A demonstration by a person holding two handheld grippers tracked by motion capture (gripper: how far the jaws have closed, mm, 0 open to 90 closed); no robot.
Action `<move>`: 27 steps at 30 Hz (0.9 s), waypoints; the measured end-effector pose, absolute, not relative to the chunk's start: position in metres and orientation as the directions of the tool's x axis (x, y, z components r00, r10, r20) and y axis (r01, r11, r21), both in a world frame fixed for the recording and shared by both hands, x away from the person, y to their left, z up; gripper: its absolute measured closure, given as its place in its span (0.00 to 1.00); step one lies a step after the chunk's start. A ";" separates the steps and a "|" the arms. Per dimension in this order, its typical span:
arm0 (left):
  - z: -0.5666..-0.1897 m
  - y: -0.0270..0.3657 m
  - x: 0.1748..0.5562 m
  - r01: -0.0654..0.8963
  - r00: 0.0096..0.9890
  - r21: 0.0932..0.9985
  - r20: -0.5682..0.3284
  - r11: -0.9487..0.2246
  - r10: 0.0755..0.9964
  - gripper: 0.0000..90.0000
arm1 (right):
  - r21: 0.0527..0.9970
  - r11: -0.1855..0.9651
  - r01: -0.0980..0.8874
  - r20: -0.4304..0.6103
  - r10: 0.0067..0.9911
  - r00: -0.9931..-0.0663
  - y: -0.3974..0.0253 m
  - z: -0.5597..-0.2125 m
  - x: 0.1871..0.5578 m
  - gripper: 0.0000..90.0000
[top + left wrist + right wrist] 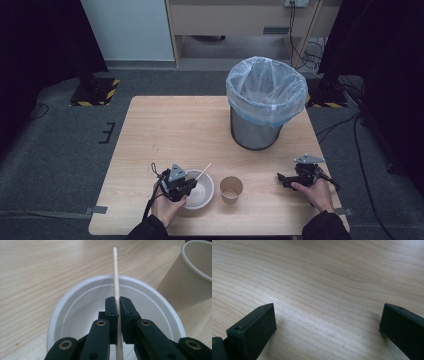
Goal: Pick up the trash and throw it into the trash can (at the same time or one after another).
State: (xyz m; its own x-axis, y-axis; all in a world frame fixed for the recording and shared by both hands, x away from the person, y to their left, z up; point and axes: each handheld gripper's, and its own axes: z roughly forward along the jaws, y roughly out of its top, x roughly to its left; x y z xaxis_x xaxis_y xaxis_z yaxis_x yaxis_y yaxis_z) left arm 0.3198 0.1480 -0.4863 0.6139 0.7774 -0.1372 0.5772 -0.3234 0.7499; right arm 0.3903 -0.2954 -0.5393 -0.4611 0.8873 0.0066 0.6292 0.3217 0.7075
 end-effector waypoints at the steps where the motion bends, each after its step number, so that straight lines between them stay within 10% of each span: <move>1: -0.485 0.149 0.320 0.573 0.612 0.756 -0.138 -0.317 0.778 0.95 | 0.708 0.322 0.629 0.007 0.887 -0.461 -0.295 -0.539 0.390 0.01; 27: -0.430 0.172 0.322 0.426 0.604 0.886 -0.128 -0.183 0.786 0.95 | 0.708 0.322 0.629 0.007 0.887 -0.461 -0.295 -0.539 0.390 0.01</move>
State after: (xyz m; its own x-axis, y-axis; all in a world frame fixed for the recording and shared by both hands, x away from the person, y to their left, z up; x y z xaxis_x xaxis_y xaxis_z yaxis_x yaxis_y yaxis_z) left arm 0.3221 0.1717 -0.4302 0.6043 0.7864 -0.1282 0.4262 -0.1832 0.8859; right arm 0.3903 -0.2954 -0.5393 -0.4613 0.8872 0.0070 0.6292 0.3216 0.7076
